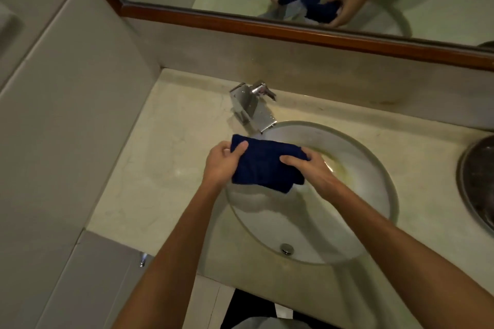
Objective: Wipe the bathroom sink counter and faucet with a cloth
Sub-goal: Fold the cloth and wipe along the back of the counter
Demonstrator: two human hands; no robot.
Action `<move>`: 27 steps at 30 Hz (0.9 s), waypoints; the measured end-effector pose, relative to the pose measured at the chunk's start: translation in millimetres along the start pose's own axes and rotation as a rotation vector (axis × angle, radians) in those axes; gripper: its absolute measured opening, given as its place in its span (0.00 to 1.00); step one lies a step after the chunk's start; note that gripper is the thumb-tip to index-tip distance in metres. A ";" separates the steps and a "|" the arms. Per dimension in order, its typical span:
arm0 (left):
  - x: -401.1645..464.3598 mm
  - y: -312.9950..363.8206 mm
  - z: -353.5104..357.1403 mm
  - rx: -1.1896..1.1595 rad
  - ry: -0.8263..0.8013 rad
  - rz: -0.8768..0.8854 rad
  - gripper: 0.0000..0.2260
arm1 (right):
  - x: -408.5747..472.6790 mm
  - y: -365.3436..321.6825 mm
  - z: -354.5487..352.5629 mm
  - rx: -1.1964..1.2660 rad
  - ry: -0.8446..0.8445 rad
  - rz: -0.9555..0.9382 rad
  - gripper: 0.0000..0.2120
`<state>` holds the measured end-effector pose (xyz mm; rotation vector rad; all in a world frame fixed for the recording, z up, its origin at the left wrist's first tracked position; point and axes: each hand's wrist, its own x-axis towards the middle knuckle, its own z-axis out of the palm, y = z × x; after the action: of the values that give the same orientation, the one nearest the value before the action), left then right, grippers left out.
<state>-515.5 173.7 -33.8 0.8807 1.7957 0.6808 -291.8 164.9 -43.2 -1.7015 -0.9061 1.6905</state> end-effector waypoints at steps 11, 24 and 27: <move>132.8 -2.0 -45.9 0.301 0.188 0.272 0.11 | 91.4 -9.4 171.2 0.160 0.642 -0.053 0.23; 30.9 0.5 120.8 -0.591 0.167 -0.092 0.09 | 103.2 -58.1 3.9 -0.281 0.664 -0.305 0.21; 47.5 25.2 140.7 -0.668 0.331 -0.057 0.12 | 140.2 -81.8 1.3 -0.452 0.612 -0.389 0.22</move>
<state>-389.8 235.1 -89.6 0.2740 1.6872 1.3449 -302.8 325.5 -64.2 -1.9918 -1.2556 0.6724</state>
